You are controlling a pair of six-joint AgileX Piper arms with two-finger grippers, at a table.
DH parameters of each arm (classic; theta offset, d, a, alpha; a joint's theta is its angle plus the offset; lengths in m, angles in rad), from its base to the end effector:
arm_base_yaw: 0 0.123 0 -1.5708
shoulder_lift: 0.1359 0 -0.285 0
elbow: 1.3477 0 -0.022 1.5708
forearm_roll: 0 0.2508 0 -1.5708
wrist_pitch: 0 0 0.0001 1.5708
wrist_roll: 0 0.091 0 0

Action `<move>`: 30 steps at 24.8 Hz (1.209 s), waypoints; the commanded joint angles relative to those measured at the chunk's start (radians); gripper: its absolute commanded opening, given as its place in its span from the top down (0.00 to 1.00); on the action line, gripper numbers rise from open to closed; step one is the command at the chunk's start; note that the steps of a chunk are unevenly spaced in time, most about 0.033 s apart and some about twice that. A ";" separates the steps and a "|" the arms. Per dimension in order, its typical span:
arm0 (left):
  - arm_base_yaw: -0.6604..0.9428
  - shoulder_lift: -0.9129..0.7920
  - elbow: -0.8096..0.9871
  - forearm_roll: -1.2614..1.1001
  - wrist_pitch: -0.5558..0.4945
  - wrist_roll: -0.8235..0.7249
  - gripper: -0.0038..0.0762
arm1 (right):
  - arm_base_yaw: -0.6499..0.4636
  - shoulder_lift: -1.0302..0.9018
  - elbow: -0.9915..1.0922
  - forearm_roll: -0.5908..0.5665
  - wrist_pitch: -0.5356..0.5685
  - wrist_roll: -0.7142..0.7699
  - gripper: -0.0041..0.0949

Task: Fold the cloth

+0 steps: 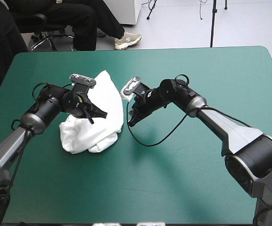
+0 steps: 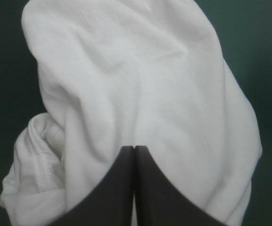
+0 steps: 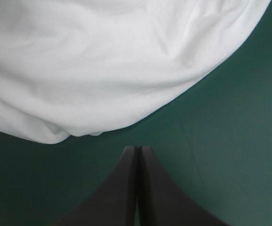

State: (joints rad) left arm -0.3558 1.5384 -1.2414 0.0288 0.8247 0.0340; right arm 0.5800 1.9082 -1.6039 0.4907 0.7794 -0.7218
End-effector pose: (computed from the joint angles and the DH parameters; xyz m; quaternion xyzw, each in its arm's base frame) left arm 0.3060 -0.1117 0.2975 0.1932 0.9446 -0.0298 0.2635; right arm 0.3436 0.2612 0.2751 -0.4703 0.8112 0.1927 0.2891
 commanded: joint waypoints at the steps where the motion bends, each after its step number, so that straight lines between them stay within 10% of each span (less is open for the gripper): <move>1: -0.002 -0.039 -0.034 -0.003 -0.033 -0.005 0.97 | -0.003 -0.053 -0.033 0.021 -0.021 -0.005 0.98; 13: -0.002 -0.039 -0.034 0.006 -0.033 0.003 0.97 | -0.016 -0.053 -0.039 0.019 -0.014 0.026 0.98; 30: -0.002 -0.039 -0.034 0.000 -0.024 -0.002 0.97 | -0.459 -0.425 -0.038 -0.180 0.268 0.176 0.98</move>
State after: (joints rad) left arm -0.3558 1.5384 -1.2414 0.0320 0.8255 0.0369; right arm 0.1405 1.5874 -1.6393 0.3307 1.0658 -0.5676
